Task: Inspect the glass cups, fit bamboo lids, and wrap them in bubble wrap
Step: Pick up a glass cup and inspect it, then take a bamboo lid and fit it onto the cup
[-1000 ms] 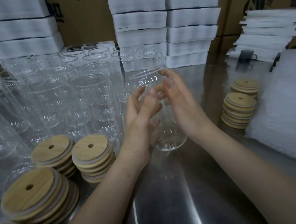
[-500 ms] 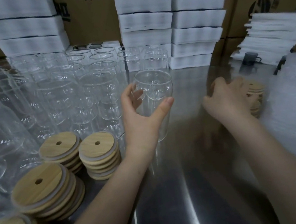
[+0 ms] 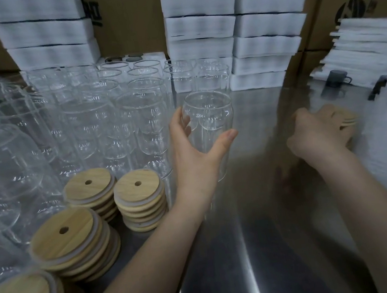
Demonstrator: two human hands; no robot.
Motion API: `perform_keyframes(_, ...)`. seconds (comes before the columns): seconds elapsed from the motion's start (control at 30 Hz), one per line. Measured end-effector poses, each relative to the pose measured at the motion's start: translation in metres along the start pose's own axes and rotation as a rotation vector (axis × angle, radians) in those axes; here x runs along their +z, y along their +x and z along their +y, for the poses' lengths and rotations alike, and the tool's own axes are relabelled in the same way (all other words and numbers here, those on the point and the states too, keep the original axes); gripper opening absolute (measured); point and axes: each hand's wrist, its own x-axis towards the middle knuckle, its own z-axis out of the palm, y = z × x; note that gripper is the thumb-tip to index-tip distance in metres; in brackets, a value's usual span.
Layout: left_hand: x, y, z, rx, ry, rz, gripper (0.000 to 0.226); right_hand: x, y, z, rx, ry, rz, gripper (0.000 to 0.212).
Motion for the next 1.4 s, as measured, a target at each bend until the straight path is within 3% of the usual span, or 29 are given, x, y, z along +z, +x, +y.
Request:
perform_keyframes(0.27,0.000,-0.002,0.003,0.084,0.117,0.051,0.111,-0.003,0.009,0.011,-0.036,0.018,-0.044,0.027)
perform_keyframes(0.53,0.001,-0.007,0.005,0.411,0.427,0.123,0.102,0.002,0.015,0.013,-0.019,0.070,-0.029,0.034)
perform_keyframes(0.67,0.000,-0.010,0.016,0.624,0.519,0.163,0.088,0.003,0.012,0.014,-0.095,0.132,0.043,0.031)
perform_keyframes(0.8,0.003,-0.015,0.025,0.897,0.476,0.146,0.065,-0.001,0.003,0.007,-0.277,0.584,0.241,0.043)
perform_keyframes(0.9,0.005,-0.020,0.025,1.010,0.425,0.073,0.048,-0.004,-0.008,-0.005,-0.216,1.059,0.027,0.029)
perform_keyframes(1.0,0.010,-0.027,0.022,0.984,0.377,-0.022,0.032,-0.005,-0.012,-0.014,-0.095,1.409,-0.343,0.021)
perform_keyframes(1.1,0.013,-0.033,0.018,0.826,0.414,-0.125,0.031,-0.007,-0.013,-0.014,-0.047,1.535,-0.592,0.022)
perform_keyframes(1.27,0.014,-0.035,0.021,0.380,0.590,-0.272,0.054,-0.008,-0.017,-0.010,-0.132,1.411,-0.589,0.023)
perform_keyframes(1.4,0.015,-0.036,0.023,0.329,0.660,-0.278,0.066,-0.005,-0.015,-0.007,-0.354,1.290,-0.691,0.019)
